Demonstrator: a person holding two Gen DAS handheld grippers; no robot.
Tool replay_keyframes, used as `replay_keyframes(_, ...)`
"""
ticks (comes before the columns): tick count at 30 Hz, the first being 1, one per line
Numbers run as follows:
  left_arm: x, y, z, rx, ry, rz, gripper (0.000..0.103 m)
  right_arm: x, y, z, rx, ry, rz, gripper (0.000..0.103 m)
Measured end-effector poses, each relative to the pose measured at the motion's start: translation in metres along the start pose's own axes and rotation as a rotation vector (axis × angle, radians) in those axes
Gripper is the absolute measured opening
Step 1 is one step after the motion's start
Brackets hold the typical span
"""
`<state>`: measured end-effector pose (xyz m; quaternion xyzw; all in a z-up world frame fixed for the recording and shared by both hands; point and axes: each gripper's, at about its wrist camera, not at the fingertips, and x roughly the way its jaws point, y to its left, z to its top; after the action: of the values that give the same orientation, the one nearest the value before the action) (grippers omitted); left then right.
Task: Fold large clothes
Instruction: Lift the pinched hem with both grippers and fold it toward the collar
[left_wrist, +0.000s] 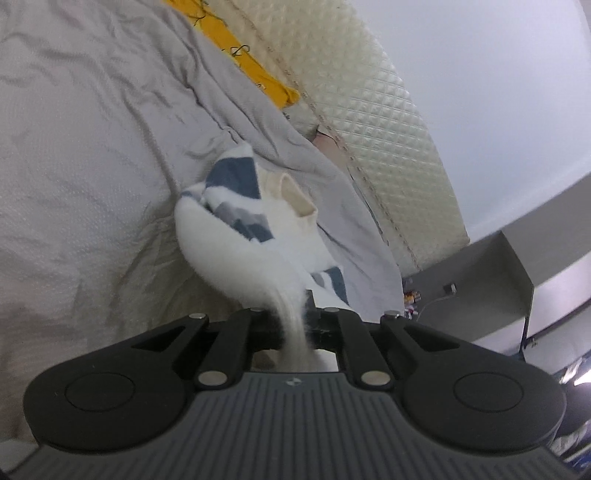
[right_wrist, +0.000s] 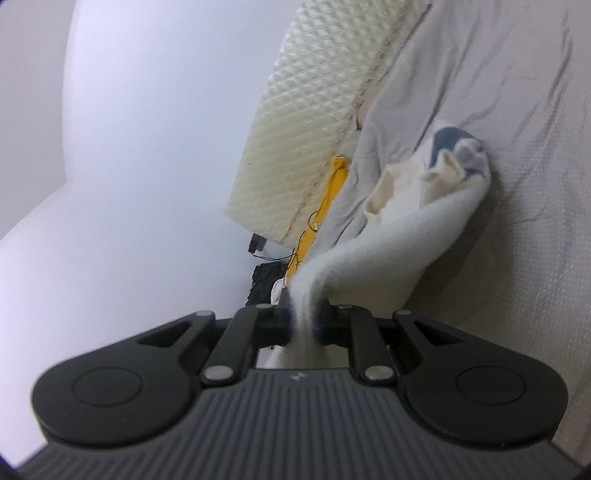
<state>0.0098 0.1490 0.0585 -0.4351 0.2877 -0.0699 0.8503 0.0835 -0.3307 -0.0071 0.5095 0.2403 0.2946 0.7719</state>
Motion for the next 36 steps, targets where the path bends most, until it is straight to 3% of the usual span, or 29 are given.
replay_keyframes(8, -0.064, -0.019, -0.021, 0.024, -0.003, -0.097, 0.008, -0.05, 0.048, -0.011, -0.095, 0.005, 0.053, 0.015)
replay_keyframes(15, -0.115, -0.024, -0.055, 0.012, 0.015, -0.188, 0.007, -0.103, 0.082, -0.029, -0.16, 0.008, 0.047, 0.015)
replay_keyframes(18, -0.123, -0.026, -0.068, 0.054, 0.01, -0.186, 0.008, -0.111, 0.088, -0.035, -0.169, -0.01, 0.012, 0.015)
replay_keyframes(21, -0.115, -0.023, -0.071, 0.038, 0.041, -0.193, 0.008, -0.107, 0.086, -0.036, -0.167, -0.037, -0.028, 0.015)
replay_keyframes(25, -0.096, -0.026, -0.052, 0.065, 0.027, -0.182, 0.008, -0.088, 0.073, -0.028, -0.112, -0.067, -0.039, 0.015)
replay_keyframes(33, -0.021, -0.05, 0.014, 0.093, -0.068, -0.137, 0.008, -0.03, 0.07, 0.004, -0.072, -0.111, -0.072, 0.015)
replay_keyframes(36, 0.013, -0.058, 0.033, 0.104, -0.139, -0.124, 0.008, 0.0, 0.064, 0.024, -0.044, -0.135, -0.085, 0.015)
